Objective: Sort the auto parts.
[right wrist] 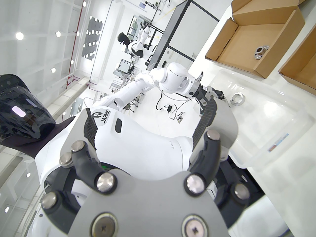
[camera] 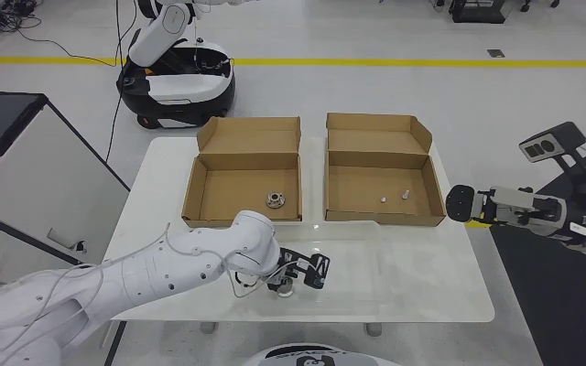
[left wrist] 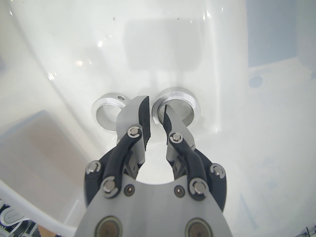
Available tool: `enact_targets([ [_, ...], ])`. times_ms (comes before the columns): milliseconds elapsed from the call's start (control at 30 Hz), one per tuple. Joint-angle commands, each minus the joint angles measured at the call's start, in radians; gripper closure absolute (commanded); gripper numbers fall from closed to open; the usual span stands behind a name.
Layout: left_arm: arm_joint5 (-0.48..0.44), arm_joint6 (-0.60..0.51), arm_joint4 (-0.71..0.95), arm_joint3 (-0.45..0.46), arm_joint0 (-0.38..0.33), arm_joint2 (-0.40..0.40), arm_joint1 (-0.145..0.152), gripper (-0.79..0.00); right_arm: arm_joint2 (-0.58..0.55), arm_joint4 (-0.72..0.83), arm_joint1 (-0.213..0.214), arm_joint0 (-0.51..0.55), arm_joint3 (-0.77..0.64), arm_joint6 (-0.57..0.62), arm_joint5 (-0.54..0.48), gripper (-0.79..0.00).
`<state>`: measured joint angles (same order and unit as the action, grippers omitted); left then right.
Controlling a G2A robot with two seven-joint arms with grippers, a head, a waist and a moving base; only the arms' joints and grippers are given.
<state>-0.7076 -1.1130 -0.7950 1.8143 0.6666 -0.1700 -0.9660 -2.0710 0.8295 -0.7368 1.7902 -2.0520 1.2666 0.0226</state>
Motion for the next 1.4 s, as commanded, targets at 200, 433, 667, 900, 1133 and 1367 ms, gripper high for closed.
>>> enact_targets([
  [200, -0.010, 0.010, -0.016, -0.013, 0.009, 0.000, -0.003, -0.139, 0.000, 0.000, 0.000, 0.000, 0.000, 0.000, 0.000, -0.785],
  [433, -0.013, 0.013, -0.026, -0.023, 0.015, 0.000, -0.008, 0.000, 0.000, 0.000, 0.000, 0.000, 0.000, 0.000, 0.000, -0.785],
  [667, -0.017, 0.017, -0.005, -0.004, -0.024, 0.000, -0.010, 0.000, 0.000, 0.000, 0.000, 0.000, 0.000, 0.000, 0.000, -0.785],
  [900, -0.011, 0.011, 0.067, 0.072, -0.104, 0.000, -0.010, 0.000, 0.000, 0.000, 0.000, 0.000, 0.000, 0.000, 0.000, -0.785],
  [1133, -0.039, 0.072, 0.150, 0.116, -0.192, -0.041, -0.029, 0.000, 0.000, 0.000, 0.000, 0.000, 0.000, 0.000, 0.000, -0.785],
  [1367, -0.033, 0.285, 0.003, 0.110, -0.179, -0.128, -0.035, 0.000, 0.000, 0.000, 0.000, 0.000, 0.000, 0.000, 0.000, -0.785],
])
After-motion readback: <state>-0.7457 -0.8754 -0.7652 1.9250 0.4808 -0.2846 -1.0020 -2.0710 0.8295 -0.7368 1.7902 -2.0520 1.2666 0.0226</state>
